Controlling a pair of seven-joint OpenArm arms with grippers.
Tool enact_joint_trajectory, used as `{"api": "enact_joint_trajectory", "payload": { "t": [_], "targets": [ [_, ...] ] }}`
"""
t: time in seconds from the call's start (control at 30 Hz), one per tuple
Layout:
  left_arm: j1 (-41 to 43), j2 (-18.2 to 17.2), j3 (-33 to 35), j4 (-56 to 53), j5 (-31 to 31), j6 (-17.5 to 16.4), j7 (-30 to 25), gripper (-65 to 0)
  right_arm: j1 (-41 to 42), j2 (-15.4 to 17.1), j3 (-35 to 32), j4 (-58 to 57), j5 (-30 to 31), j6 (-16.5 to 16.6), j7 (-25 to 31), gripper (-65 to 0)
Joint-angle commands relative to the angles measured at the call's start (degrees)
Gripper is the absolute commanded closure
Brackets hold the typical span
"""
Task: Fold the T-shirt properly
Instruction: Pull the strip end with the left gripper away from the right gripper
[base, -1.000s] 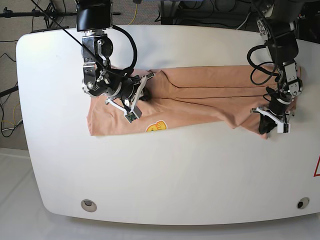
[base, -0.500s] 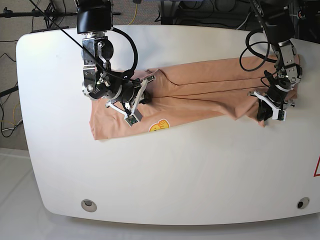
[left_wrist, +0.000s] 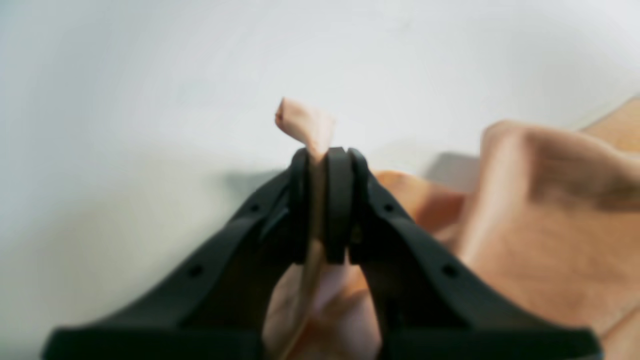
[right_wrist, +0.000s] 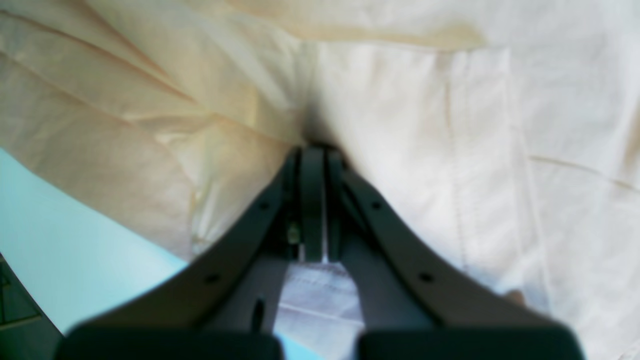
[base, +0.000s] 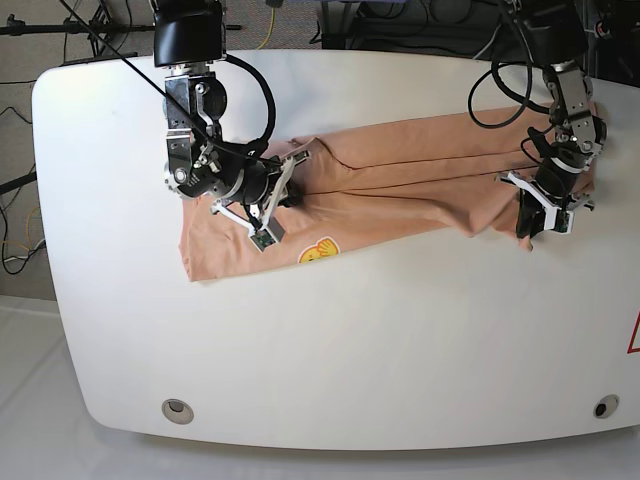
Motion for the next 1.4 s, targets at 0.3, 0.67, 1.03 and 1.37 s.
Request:
{"api": "enact_joint_trajectory", "payload": {
  "t": [0.3,0.67,1.03,1.37],
  "targets": [
    [0.24,-0.83,-2.34,5.64,-0.86,-0.06,2.61,-3.5,0.88,-0.12,0.04,0.97,0.84,0.5,1.04,0.0],
    [-0.02,-0.92,-4.8,10.39,-0.86,-0.23,6.74,-3.5,0.88,-0.12,0.04,0.89,0.84,0.5,1.04,0.0],
    [1.21,-1.09,-4.89,14.7,-0.86,-0.23,11.4,-3.5,1.15,-0.12,0.04,-2.01,1.02,0.5,1.04,0.0],
    [3.06,-0.92,-4.89,18.21,-0.86,-0.23,14.13,-3.5,0.79,-0.12,0.04,-3.86,1.02,0.5,3.68,0.0]
  ]
}}
